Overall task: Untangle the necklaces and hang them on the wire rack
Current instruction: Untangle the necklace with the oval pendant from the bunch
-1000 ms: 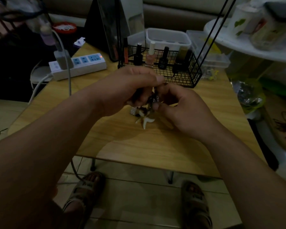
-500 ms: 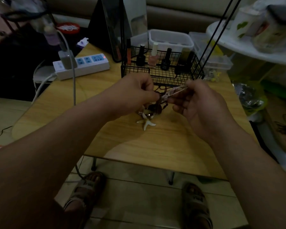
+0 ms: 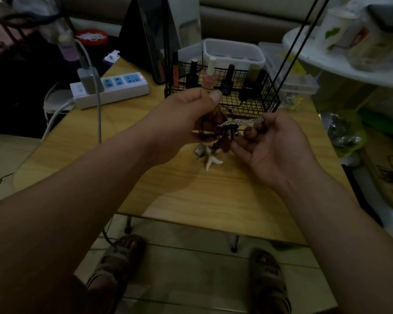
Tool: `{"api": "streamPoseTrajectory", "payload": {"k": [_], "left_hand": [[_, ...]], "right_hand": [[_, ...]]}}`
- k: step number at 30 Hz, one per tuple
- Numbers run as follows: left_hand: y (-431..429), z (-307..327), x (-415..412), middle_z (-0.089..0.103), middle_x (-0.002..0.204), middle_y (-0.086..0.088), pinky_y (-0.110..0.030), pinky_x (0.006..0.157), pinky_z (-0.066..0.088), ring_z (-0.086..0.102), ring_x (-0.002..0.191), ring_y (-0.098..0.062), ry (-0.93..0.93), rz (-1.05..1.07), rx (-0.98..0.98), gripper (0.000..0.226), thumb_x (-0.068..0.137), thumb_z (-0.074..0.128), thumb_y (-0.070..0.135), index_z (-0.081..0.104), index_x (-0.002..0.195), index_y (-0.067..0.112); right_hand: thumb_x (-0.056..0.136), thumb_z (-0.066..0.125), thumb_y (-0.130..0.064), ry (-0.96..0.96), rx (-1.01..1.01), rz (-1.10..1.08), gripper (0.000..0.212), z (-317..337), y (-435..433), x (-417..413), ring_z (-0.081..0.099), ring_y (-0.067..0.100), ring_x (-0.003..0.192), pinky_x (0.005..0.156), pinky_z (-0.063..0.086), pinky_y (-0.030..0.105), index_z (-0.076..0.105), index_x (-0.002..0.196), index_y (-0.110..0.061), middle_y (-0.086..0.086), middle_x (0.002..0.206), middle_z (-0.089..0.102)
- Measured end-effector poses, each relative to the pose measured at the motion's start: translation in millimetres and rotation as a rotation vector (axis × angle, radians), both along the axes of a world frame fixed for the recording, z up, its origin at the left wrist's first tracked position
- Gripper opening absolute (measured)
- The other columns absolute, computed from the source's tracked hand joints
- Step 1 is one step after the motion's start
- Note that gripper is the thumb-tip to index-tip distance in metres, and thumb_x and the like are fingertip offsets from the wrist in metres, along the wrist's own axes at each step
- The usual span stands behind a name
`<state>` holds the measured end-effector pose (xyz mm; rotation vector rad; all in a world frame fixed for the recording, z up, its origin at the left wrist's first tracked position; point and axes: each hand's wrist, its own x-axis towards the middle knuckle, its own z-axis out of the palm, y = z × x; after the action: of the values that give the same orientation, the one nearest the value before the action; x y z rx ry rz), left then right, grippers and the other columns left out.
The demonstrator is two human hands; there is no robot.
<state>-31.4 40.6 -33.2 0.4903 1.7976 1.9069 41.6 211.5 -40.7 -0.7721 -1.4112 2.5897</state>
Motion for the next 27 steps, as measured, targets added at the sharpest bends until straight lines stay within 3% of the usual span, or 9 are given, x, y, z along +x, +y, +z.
{"api": "streamPoseTrajectory", "payload": {"k": [4,7,9,11,14,17,21,24,27], "left_hand": [[0.0,-3.8,-0.3,0.064,0.089,-0.004,-0.035,0.08,0.06,0.067,0.082,-0.015,-0.003,-0.009,-0.03,0.019,0.105,0.06,0.026,0.061,0.092,0.013],[-1.3,-6.0,-1.6,0.068,0.088,-0.004,-0.033,0.078,0.059,0.067,0.082,-0.015,-0.01,0.004,-0.08,0.018,0.102,0.065,0.026,0.064,0.091,0.012],[-1.9,-5.4,-1.7,0.07,0.086,-0.002,-0.031,0.074,0.059,0.068,0.08,-0.013,0.001,0.012,-0.109,0.017,0.102,0.065,0.026,0.064,0.09,0.014],[-2.1,-4.2,-0.9,0.072,0.084,-0.001,-0.03,0.071,0.059,0.068,0.079,-0.012,0.03,0.027,-0.143,0.015,0.102,0.065,0.026,0.064,0.093,0.014],[-1.6,-5.9,0.9,0.074,0.078,0.002,-0.025,0.064,0.056,0.068,0.073,-0.009,0.142,0.068,-0.236,0.015,0.102,0.066,0.027,0.065,0.097,0.012],[-0.3,-10.1,2.4,0.076,0.08,0.0,-0.024,0.057,0.051,0.068,0.069,-0.007,0.328,0.097,-0.359,0.014,0.1,0.069,0.03,0.068,0.099,0.015],[2.2,-16.2,0.6,0.072,0.085,-0.012,-0.039,0.062,0.063,0.072,0.072,-0.023,0.398,0.127,-0.409,0.016,0.1,0.07,0.03,0.065,0.096,0.015],[0.7,-17.2,-1.4,0.07,0.084,-0.012,-0.04,0.063,0.065,0.073,0.068,-0.019,0.336,0.117,-0.398,0.014,0.1,0.068,0.024,0.061,0.094,0.014],[0.3,-16.2,-2.4,0.072,0.087,-0.016,-0.045,0.07,0.066,0.075,0.074,-0.024,0.274,0.097,-0.369,0.006,0.101,0.066,0.014,0.062,0.097,0.012]], "right_hand": [[0.104,0.05,-0.038,-0.015,0.05,0.138,0.029,-0.3,-3.1,3.9,0.068,0.019,0.066,0.058,0.058,0.031,0.06,0.108,-0.01,0.006,0.081,0.064],[0.104,0.056,-0.03,0.046,0.323,0.22,0.025,1.0,-2.2,7.7,0.07,0.025,0.085,0.066,0.059,0.037,0.063,0.124,-0.017,0.01,0.106,0.067],[0.102,0.06,-0.025,0.087,0.688,0.256,0.016,2.4,-0.5,11.3,0.071,0.021,0.1,0.077,0.061,0.039,0.068,0.116,-0.024,0.002,0.114,0.069],[0.097,0.069,-0.025,0.137,0.968,0.33,0.013,1.3,1.1,14.7,0.071,0.01,0.097,0.08,0.06,0.034,0.072,0.109,-0.028,-0.006,0.106,0.073],[0.092,0.077,-0.024,0.128,1.103,0.421,0.013,-4.4,-2.1,17.1,0.072,0.006,0.085,0.074,0.058,0.026,0.072,0.103,-0.027,-0.006,0.094,0.076],[0.091,0.078,-0.027,0.13,1.249,0.356,0.008,-9.5,-5.2,16.1,0.069,0.008,0.077,0.066,0.055,0.028,0.07,0.091,-0.028,-0.006,0.085,0.074],[0.094,0.074,-0.031,0.17,1.165,0.222,0.008,-8.9,-3.8,16.1,0.069,0.01,0.081,0.07,0.057,0.035,0.071,0.088,-0.027,-0.004,0.087,0.073],[0.098,0.068,-0.023,0.19,0.799,0.113,0.009,-4.6,1.2,13.6,0.073,0.017,0.095,0.078,0.059,0.038,0.069,0.089,-0.022,-0.001,0.095,0.075],[0.102,0.06,-0.018,0.146,0.481,0.087,0.009,-2.4,1.4,10.3,0.071,0.02,0.091,0.076,0.055,0.036,0.064,0.096,-0.014,0.002,0.09,0.073]]}}
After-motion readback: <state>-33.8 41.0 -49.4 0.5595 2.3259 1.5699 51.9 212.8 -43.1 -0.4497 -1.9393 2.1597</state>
